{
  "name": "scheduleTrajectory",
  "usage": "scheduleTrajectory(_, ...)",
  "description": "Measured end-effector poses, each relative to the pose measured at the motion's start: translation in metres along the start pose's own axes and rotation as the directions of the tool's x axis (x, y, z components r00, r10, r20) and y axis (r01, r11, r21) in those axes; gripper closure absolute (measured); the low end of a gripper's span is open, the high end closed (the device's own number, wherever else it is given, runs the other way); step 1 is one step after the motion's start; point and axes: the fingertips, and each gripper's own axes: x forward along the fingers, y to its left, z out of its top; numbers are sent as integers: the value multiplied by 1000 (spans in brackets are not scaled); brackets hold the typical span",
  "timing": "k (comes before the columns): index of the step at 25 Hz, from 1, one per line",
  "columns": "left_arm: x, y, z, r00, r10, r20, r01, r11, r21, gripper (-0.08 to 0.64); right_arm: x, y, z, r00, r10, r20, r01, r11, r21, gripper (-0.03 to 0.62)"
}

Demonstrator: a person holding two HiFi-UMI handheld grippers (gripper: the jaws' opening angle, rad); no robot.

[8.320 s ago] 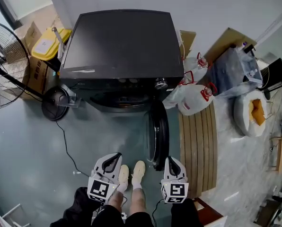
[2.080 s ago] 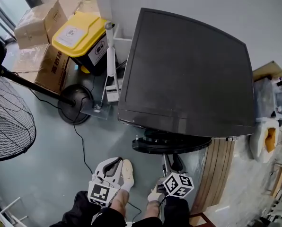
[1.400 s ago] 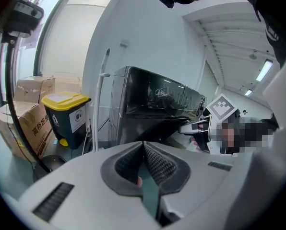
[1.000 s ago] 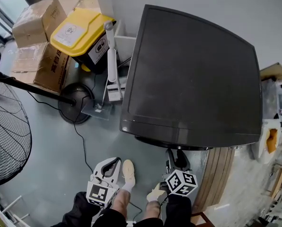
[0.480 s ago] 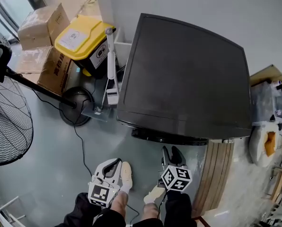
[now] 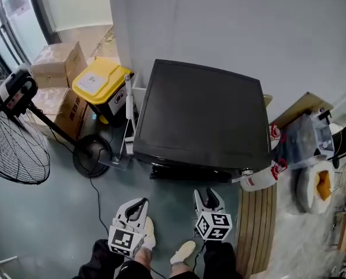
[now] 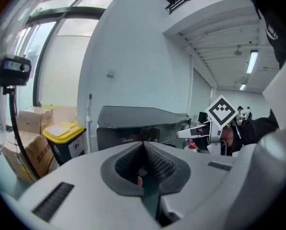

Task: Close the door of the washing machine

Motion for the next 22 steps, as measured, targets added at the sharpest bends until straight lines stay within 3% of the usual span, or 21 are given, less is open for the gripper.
scheduleTrajectory(8,-45,-93,89,992,-41,116,33,997,72,534,-141,-12,82,986,2,164,17,994,-111,394)
scheduleTrajectory(15,-96,-168,181,968,-55,246,22,990,136,534,-260,-19,140,955,30,295,28,982,-189,408)
scheduleTrajectory(22,-134,-225,206,952,-46,303,-8,985,174,534,-339,-18,156,928,92,362,10,963,-270,419)
